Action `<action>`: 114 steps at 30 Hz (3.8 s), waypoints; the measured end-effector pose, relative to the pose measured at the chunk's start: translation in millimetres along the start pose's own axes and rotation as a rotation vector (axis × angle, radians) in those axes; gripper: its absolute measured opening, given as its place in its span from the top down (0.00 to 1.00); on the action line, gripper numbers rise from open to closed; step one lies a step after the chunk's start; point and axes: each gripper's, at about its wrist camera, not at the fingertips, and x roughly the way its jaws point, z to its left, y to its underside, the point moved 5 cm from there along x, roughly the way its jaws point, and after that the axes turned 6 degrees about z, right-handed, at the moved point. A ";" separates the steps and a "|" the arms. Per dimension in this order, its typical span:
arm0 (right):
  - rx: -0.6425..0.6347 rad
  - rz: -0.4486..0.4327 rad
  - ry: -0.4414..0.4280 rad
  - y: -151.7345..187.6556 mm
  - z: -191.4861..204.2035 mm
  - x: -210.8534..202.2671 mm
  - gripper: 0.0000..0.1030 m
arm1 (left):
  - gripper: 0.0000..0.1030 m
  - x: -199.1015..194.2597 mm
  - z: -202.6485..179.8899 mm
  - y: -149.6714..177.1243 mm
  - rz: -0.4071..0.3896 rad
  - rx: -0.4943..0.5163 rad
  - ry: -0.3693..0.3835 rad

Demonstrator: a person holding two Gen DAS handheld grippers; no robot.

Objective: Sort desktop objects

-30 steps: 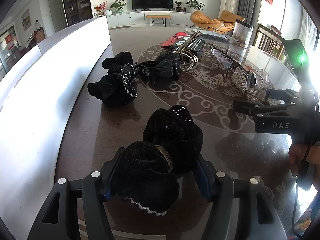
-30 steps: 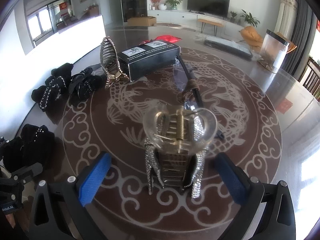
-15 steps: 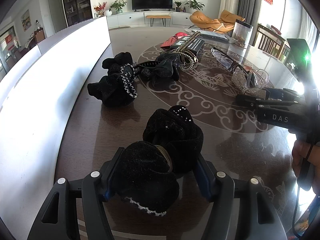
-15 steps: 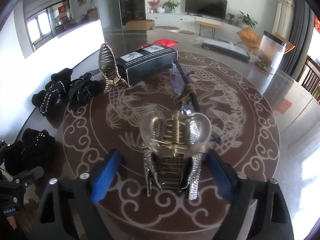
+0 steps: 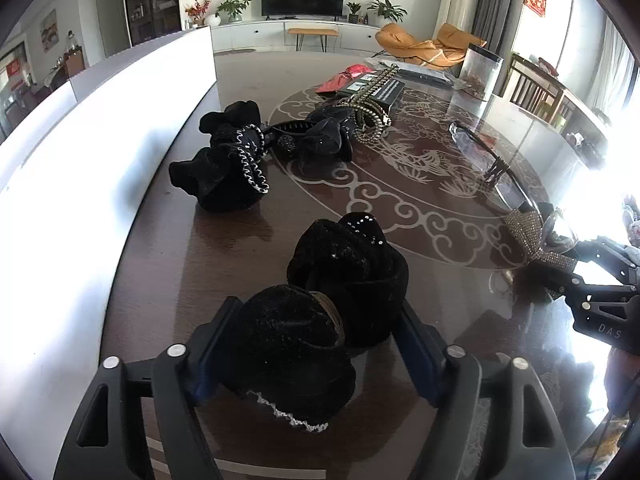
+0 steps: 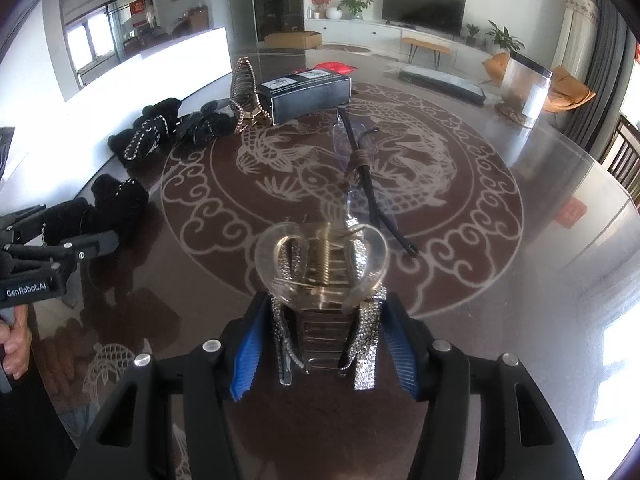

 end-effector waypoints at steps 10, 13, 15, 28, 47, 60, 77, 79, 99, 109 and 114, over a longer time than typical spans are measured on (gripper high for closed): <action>-0.026 0.000 -0.019 3.2 7.3 -7.3 0.34 | 0.10 5.8 -3.5 5.4 0.027 0.025 -0.067; -0.085 -0.001 -0.123 12.2 20.7 -20.5 0.49 | 0.25 2.4 0.3 4.2 0.013 0.012 -0.069; -0.134 0.010 -0.134 20.7 28.4 -28.1 0.49 | 0.25 2.0 2.3 3.4 0.012 0.002 -0.061; -0.031 -0.012 -0.007 -2.4 37.9 -2.3 0.40 | 0.60 -5.1 8.3 4.2 -0.005 -0.017 -0.015; -0.118 -0.202 -0.171 -73.5 89.7 -77.8 0.48 | 0.69 -172.9 115.7 1.9 -0.329 -0.378 0.144; -0.435 -0.203 -0.434 -214.4 349.4 -49.6 0.48 | 0.69 -132.8 294.1 -12.3 -0.106 -0.618 -0.182; -0.421 -0.121 -0.308 -228.5 350.8 1.4 0.13 | 0.30 -64.6 288.1 -10.0 0.100 -0.665 -0.176; -0.415 -0.149 -0.308 -228.2 343.6 -6.4 0.13 | 0.30 -66.7 288.2 -9.5 0.089 -0.664 -0.185; -0.104 -0.291 -0.063 -69.3 82.6 -61.7 0.06 | 0.19 -111.4 220.3 -28.5 -0.156 -0.533 -0.197; 0.125 -0.191 0.031 20.9 -9.3 -54.4 0.06 | 0.19 -152.3 123.7 -44.8 -0.254 -0.355 -0.123; 0.159 -0.162 0.048 27.1 -22.1 -50.9 0.06 | 0.06 -164.0 62.0 -45.0 -0.273 -0.226 -0.063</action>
